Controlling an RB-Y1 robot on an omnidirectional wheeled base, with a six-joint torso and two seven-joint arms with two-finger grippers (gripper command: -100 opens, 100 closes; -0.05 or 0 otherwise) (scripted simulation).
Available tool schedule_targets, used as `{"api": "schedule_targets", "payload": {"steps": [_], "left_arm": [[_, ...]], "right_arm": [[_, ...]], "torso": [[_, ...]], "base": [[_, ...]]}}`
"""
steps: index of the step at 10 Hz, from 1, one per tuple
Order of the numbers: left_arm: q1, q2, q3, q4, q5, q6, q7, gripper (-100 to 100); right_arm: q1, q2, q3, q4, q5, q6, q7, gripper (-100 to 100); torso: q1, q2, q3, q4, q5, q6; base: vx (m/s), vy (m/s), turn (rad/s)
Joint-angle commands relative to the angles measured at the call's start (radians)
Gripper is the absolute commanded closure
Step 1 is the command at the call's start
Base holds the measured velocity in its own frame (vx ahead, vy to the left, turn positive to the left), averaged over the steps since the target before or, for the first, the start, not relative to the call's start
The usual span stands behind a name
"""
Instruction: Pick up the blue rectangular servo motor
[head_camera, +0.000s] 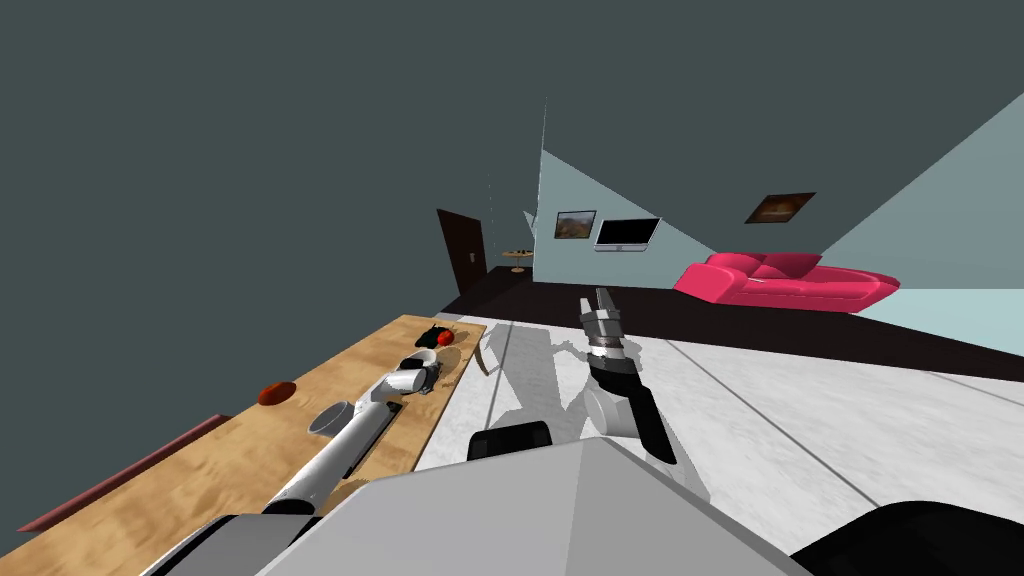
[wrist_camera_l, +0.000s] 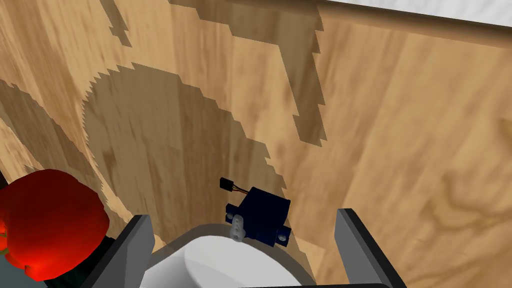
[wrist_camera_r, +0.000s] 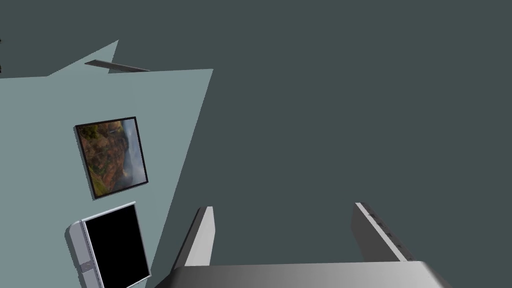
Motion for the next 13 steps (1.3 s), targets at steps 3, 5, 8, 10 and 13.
{"api": "schedule_targets", "payload": {"steps": [3,5,8,10,13], "left_arm": [[-0.016,-0.017,0.013,0.047,-0.025,-0.022,0.019,-100],[-0.032,-0.035,0.027,0.095,-0.050,-0.043,0.039,-100],[-0.054,-0.058,0.045,0.158,-0.083,-0.072,0.065,-100],[-0.051,-0.055,0.041,0.148,-0.079,-0.068,0.061,100],[-0.051,-0.055,0.041,0.148,-0.078,-0.068,0.062,100]], "right_arm": [[0.000,0.000,0.000,0.000,0.000,0.000,0.000,0],[0.000,0.000,0.000,0.000,0.000,0.000,0.000,0],[0.000,0.000,0.000,0.000,0.000,0.000,0.000,0],[0.000,0.000,0.000,0.000,0.000,0.000,0.000,0],[0.000,0.000,0.000,0.000,0.000,0.000,0.000,0]], "torso": [[-0.001,0.000,0.000,0.000,0.000,0.001],[0.001,0.003,0.001,0.001,0.000,0.000],[0.001,0.003,0.002,0.001,0.000,0.000],[-0.001,0.001,0.001,0.000,0.000,0.000],[-0.002,-0.001,-0.001,0.000,-0.001,0.000]], "base": [[-0.021,0.028,-0.111],[-0.055,0.062,-0.168],[-0.050,0.052,-0.152],[-0.010,0.013,-0.013],[0.000,0.000,0.000]]}}
